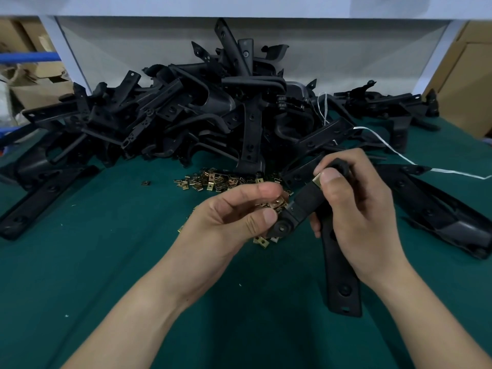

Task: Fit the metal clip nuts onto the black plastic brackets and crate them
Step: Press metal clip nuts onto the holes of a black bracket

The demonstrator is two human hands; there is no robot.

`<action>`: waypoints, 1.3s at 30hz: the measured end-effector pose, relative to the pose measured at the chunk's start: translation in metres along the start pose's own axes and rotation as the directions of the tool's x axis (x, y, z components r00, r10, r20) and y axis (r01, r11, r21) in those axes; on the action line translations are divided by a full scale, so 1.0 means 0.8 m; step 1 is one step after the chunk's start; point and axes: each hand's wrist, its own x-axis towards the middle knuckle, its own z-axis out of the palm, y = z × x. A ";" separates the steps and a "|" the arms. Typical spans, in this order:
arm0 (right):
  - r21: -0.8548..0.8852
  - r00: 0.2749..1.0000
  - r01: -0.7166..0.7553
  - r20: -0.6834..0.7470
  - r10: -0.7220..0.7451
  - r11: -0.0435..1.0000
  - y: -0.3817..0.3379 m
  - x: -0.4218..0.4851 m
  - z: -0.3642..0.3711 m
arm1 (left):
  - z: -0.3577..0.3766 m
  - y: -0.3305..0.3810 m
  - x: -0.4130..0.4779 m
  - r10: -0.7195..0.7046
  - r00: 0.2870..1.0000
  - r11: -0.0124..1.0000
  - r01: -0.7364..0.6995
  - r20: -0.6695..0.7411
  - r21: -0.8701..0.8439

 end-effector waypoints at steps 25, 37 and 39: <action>-0.046 1.000 -0.027 0.003 0.027 0.999 0.005 -0.003 0.007 | 0.029 -0.011 -0.002 0.029 0.985 0.999 -0.031 -0.169 -0.009; -0.075 0.994 -0.112 -0.019 0.111 0.991 0.012 -0.010 0.015 | 0.030 -0.016 -0.002 0.078 0.977 0.995 -0.065 -0.200 0.072; -0.098 0.993 -0.118 -0.043 0.114 0.988 0.013 -0.011 0.018 | 0.033 -0.020 -0.002 0.097 0.968 0.994 -0.081 -0.232 0.079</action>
